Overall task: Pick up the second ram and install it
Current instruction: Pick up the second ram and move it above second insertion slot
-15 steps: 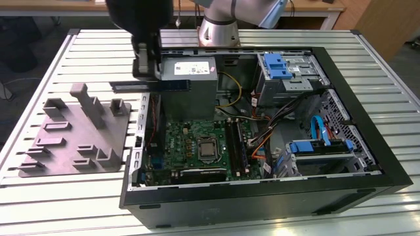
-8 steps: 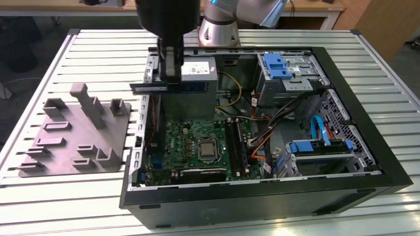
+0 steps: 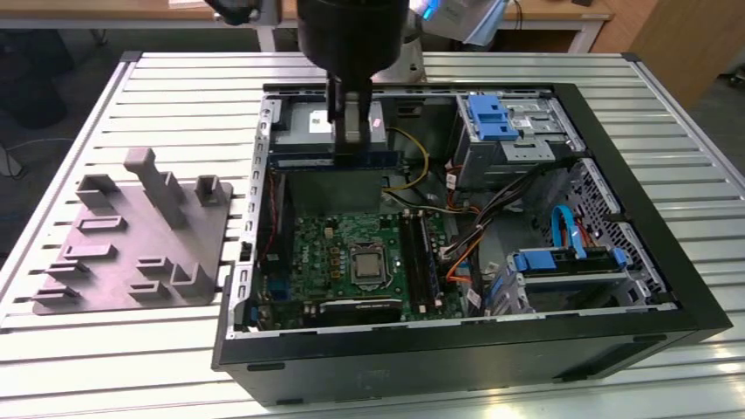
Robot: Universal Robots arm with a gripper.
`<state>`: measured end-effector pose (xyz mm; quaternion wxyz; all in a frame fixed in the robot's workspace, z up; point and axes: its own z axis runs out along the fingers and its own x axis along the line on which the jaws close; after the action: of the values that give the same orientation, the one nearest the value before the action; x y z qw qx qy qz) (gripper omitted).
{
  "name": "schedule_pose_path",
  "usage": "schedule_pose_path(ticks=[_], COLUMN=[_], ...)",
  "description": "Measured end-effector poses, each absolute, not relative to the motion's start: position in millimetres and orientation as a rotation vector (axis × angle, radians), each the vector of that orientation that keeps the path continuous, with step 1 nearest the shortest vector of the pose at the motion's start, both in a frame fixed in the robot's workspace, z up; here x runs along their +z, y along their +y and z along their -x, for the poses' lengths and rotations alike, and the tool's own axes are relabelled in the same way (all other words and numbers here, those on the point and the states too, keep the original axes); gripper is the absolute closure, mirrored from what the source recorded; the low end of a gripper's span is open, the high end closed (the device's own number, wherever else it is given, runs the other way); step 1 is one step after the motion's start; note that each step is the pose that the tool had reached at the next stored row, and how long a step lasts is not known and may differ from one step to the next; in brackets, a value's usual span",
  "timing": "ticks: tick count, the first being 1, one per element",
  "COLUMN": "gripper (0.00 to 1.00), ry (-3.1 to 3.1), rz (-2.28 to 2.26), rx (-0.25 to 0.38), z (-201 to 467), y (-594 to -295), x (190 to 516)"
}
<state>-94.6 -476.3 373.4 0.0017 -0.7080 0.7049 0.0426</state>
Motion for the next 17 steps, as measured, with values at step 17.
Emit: schedule_pose_path(ticks=[17], gripper=[0.86], ry=[2.215], rz=[2.224], rx=[0.139], z=[46], y=[-476], x=[343])
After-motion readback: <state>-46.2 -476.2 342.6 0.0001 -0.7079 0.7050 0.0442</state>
